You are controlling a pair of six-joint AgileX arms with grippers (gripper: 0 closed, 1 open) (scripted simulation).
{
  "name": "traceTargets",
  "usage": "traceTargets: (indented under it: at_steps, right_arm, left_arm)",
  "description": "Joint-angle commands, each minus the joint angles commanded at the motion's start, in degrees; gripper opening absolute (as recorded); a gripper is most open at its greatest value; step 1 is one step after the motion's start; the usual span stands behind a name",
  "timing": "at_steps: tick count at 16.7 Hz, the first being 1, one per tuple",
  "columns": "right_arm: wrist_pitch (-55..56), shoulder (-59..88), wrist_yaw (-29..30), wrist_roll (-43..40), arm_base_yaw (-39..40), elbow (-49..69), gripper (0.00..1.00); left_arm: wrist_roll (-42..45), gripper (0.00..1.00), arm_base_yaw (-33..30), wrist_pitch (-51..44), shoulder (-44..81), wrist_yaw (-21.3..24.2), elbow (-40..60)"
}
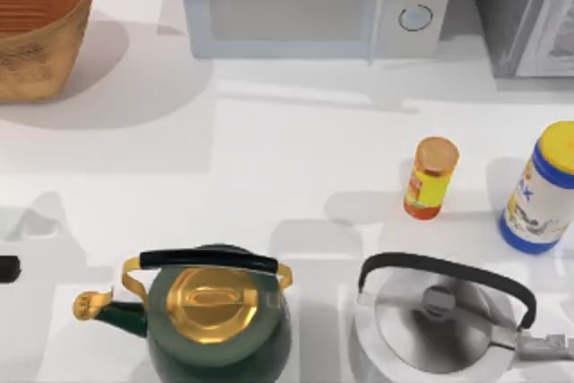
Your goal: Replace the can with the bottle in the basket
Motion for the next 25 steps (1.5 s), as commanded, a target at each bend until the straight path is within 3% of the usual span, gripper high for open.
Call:
traceTargets:
  at_steps: [7,13,18,25]
  right_arm:
    - [0.00,0.00,0.00,0.00,0.00,0.00,1.00]
    - [0.00,0.00,0.00,0.00,0.00,0.00,1.00]
    - [0.00,0.00,0.00,0.00,0.00,0.00,1.00]
    - [0.00,0.00,0.00,0.00,0.00,0.00,1.00]
  left_arm:
    - [-0.62,0.00,-0.49,2.34,-5.42,-0.24,-5.50]
    - [-0.85,0.00,-0.83,4.82,0.31,1.74,-3.47]
    - [-1.85,0.00,-3.24,13.67,18.69,9.49,3.50]
    - [-3.07,0.00,-9.09,32.52,57.17,27.32,19.09]
